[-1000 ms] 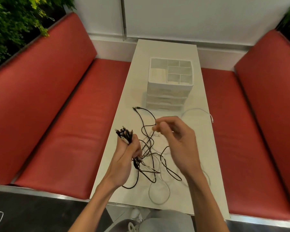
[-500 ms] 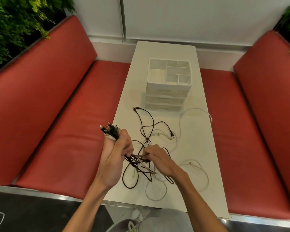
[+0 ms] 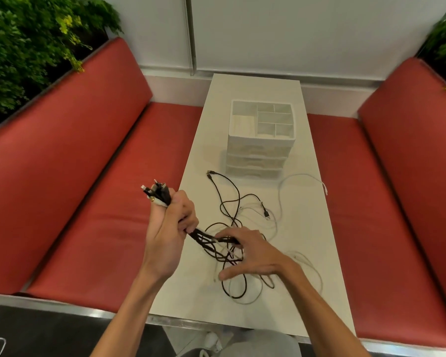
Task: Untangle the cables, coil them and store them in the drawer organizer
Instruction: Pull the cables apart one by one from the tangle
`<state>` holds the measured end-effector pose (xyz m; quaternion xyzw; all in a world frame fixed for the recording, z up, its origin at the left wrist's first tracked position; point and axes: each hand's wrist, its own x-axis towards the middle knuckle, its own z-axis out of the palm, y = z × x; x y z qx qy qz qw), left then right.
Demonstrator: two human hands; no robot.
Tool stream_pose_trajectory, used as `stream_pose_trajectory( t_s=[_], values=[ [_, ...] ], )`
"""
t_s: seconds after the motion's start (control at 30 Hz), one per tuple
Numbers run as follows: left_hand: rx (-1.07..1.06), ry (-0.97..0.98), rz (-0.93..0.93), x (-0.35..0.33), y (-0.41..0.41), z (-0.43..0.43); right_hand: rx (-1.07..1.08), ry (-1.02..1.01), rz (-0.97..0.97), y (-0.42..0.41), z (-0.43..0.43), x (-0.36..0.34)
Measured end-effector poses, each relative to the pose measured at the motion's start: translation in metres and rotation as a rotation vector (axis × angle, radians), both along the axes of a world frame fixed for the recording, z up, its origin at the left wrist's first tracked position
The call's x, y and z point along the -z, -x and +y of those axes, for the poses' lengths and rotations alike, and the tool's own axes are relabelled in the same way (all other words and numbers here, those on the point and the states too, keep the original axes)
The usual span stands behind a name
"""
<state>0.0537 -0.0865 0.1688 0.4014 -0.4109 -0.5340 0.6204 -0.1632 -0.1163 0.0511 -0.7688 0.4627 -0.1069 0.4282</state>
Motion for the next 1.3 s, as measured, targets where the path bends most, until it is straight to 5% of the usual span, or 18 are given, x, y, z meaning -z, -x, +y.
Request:
stream_pose_trajectory(
  t_s=[0.13,0.4,0.6,0.87,1.1,1.3],
  values=[
    [0.055,0.018,0.075,-0.012,0.013,-0.003,0.12,0.294,-0.008,-0.029,0.004,0.039],
    [0.039,0.011,0.03,-0.001,-0.006,0.004,0.292,0.23,0.01,0.031,-0.015,0.075],
    [-0.046,-0.089,-0.294,0.045,-0.034,-0.005,0.385,0.251,-0.034,0.061,-0.036,0.014],
    [-0.061,-0.175,-0.285,0.056,-0.021,-0.022,0.384,0.445,-0.238,0.039,-0.055,-0.106],
    [0.024,-0.083,-0.451,0.033,0.007,-0.031,0.182,0.625,-0.129,0.01,-0.064,-0.145],
    [0.267,-0.039,-0.56,0.006,0.042,-0.034,0.154,0.537,0.018,0.001,-0.057,-0.134]
  ],
)
